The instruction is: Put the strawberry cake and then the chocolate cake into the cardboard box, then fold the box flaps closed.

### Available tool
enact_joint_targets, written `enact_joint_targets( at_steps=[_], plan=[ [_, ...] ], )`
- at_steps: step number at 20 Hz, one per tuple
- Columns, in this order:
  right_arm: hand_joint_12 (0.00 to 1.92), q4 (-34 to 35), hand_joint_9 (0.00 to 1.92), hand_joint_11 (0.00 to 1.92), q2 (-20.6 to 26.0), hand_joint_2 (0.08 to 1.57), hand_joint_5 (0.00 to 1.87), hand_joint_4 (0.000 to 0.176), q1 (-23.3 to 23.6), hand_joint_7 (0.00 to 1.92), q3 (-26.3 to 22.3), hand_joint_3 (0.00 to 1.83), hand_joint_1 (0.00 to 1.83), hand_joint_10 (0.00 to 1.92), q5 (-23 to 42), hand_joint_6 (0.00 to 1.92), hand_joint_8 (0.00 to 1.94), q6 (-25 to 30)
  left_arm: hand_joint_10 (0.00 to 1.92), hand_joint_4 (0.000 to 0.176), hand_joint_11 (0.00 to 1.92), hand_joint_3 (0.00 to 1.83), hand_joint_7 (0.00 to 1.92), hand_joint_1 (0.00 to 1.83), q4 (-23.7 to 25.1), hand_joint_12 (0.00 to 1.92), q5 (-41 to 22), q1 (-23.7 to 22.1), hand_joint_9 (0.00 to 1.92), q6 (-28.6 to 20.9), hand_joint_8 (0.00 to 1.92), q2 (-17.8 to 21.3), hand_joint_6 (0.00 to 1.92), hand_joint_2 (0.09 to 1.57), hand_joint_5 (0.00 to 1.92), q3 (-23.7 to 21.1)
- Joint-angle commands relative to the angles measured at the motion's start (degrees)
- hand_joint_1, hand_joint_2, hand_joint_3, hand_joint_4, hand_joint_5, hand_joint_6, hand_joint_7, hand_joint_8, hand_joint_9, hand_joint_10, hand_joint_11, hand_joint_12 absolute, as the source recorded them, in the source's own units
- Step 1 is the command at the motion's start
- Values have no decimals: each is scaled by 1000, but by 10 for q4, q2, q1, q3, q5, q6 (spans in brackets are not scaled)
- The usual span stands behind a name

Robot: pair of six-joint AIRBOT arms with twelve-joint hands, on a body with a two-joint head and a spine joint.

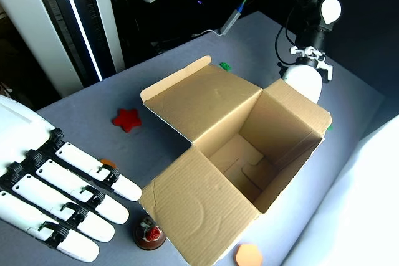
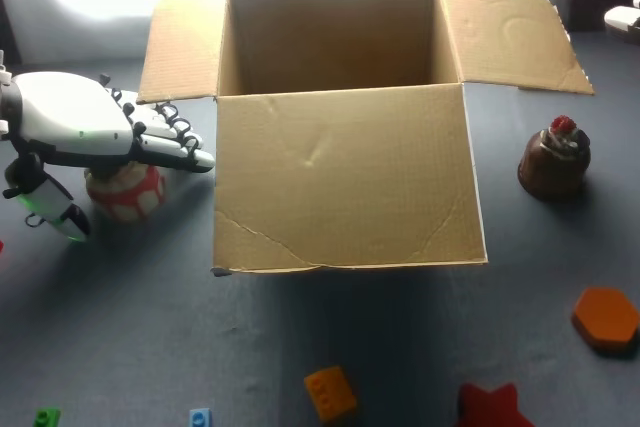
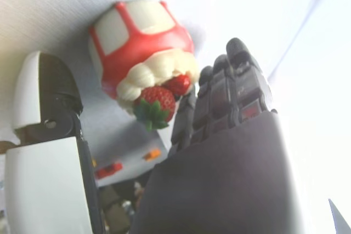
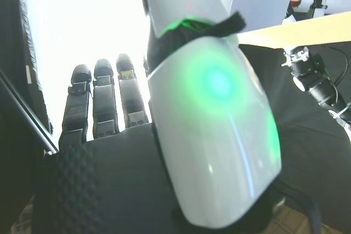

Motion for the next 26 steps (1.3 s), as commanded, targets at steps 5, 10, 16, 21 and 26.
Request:
enact_joint_targets(
  at_steps=[5, 10, 16, 21, 26],
  plan=[
    [0, -12, 20, 0, 5, 1051, 20, 32, 10, 37, 2, 7, 1127, 7, 67, 5, 5, -4, 17, 57, 0, 5, 143, 1219, -31, 510, -6, 0, 122, 1, 11, -4, 8, 949, 98, 17],
    [4, -12, 31, 1, 5, 1055, 41, 27, 10, 49, 2, 8, 1095, 10, 67, 12, 8, -5, 170, 0, 328, 20, 684, 1269, -28, 1292, -8, 1, 774, 2, 36, -7, 37, 1034, 545, 16],
    [28, -12, 60, 21, 5, 1044, 51, 20, 10, 88, 2, 2, 1104, 19, 67, 13, 15, -5, 1310, 0, 893, 0, 771, 1364, -28, 1473, -11, 0, 938, 0, 1286, -2, 1068, 1162, 848, 11],
    [93, -12, 50, 0, 5, 1057, 41, 25, 10, 73, 2, 4, 1084, 3, 67, 0, 3, -5, 1335, 0, 905, 1, 740, 1360, -28, 1461, -15, 0, 931, -2, 1288, 21, 1082, 1168, 852, -14],
    [167, -12, 57, 0, 6, 1062, 48, 23, 10, 79, 2, 6, 1078, 4, 67, 3, 3, -6, 1349, 0, 880, 2, 721, 1356, -26, 1518, -42, -33, 926, -13, 1276, 80, 1156, 1177, 822, -67]
  ],
)
